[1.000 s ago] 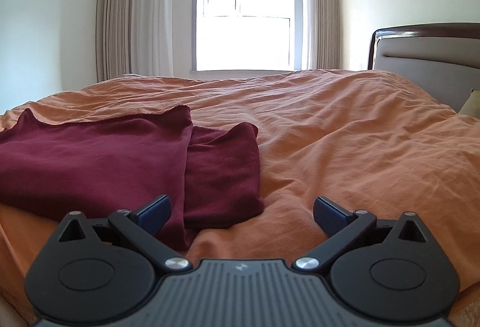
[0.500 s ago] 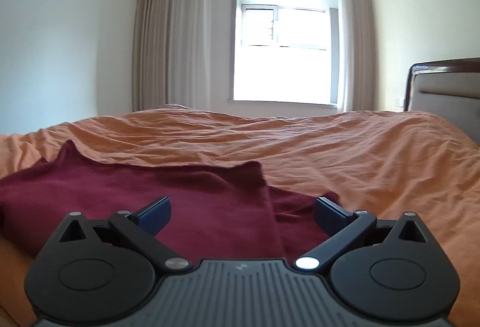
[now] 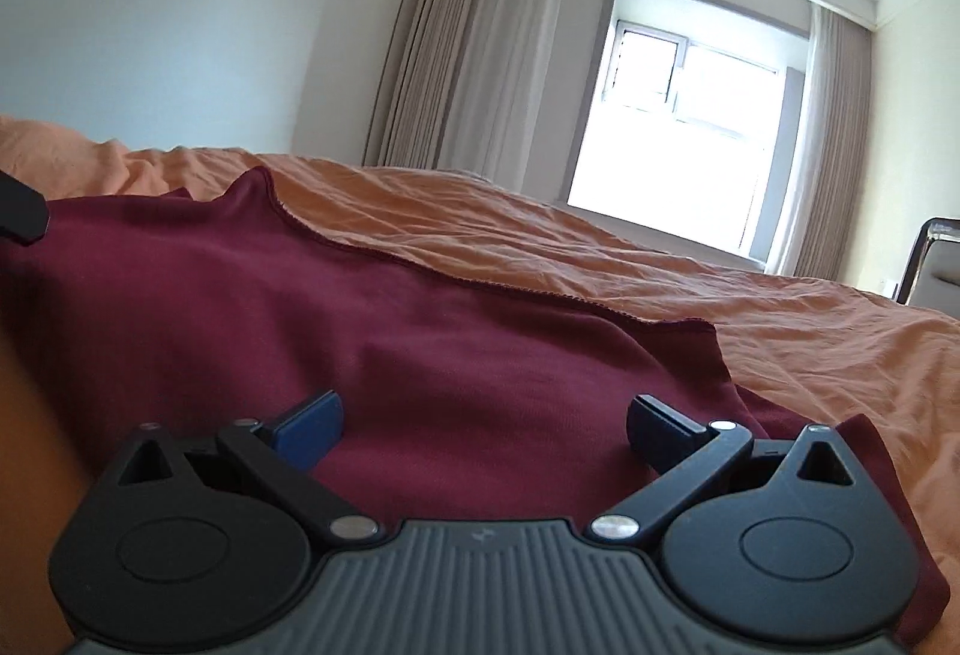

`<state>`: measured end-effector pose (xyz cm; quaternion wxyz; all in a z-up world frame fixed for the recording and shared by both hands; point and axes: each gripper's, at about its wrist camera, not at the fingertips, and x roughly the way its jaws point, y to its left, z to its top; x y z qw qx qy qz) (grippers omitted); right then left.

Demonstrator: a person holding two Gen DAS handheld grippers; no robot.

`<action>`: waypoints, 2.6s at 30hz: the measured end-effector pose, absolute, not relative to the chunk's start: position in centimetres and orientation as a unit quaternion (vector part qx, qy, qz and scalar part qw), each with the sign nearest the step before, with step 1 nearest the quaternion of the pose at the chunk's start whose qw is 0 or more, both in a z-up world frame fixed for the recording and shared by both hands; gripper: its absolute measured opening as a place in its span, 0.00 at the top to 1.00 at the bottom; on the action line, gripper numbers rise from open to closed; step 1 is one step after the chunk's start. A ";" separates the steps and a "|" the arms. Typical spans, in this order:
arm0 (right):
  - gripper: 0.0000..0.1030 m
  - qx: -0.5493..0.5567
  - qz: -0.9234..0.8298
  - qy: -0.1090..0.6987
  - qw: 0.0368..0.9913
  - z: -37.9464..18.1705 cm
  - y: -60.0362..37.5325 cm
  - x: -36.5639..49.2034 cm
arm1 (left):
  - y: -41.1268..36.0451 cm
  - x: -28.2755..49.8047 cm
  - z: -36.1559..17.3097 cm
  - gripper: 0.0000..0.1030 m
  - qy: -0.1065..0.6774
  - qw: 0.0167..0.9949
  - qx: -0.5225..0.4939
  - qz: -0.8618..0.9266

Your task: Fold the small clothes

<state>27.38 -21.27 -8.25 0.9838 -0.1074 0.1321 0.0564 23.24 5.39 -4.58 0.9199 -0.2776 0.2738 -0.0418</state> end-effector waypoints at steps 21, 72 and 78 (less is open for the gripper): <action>0.00 -0.059 0.072 0.114 0.989 -9.0 -23.0 27.0 | 4.4 25.1 -6.1 0.30 0.224 0.927 -0.300 -0.038; 0.00 0.013 -0.155 0.222 0.963 -8.2 -34.8 10.9 | -21.1 30.4 -2.3 0.60 0.317 0.876 -0.044 -0.360; 0.00 0.031 -0.152 0.218 0.964 -8.2 -35.2 10.7 | -19.9 29.6 -1.1 0.26 0.308 0.874 -0.067 -0.370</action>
